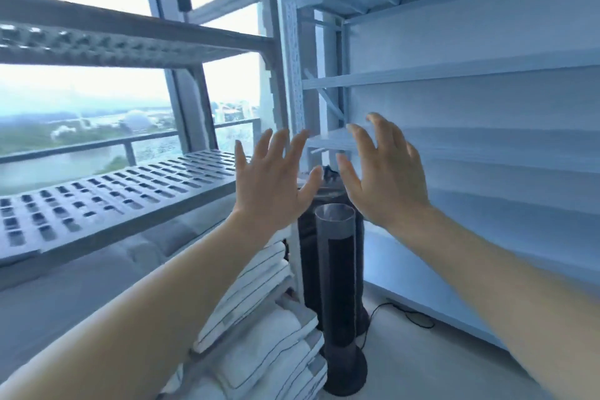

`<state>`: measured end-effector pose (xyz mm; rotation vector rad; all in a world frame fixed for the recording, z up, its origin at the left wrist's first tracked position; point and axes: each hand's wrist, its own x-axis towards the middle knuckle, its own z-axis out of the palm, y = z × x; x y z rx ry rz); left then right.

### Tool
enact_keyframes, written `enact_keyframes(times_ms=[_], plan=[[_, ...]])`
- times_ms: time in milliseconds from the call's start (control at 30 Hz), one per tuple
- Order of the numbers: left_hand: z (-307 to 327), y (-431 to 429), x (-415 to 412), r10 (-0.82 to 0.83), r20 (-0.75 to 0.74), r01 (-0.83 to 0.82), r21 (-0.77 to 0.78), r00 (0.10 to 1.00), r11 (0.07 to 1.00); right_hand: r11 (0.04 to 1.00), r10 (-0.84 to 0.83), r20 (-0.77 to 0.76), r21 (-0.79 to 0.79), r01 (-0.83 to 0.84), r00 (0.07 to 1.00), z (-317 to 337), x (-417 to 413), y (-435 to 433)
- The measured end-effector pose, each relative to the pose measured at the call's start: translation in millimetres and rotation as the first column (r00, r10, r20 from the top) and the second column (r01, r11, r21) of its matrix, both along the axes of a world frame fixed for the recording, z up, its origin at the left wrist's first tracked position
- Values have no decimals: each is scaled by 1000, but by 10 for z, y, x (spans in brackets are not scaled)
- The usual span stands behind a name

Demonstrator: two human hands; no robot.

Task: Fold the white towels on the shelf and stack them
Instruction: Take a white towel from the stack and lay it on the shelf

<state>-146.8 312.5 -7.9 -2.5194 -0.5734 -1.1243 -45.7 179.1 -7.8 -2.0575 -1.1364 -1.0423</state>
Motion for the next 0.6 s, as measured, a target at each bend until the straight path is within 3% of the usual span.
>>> enact_keyframes(times_ms=[200, 600], plan=[[-106, 824, -1036, 283, -33, -284, -21, 958, 959, 958, 284, -29, -26, -285, 958, -147, -708, 1223], [-207, 1909, -2699, 623, -22, -623, -38, 782, 781, 760, 646, -72, -36, -649, 760, -232, -2152, 2902]])
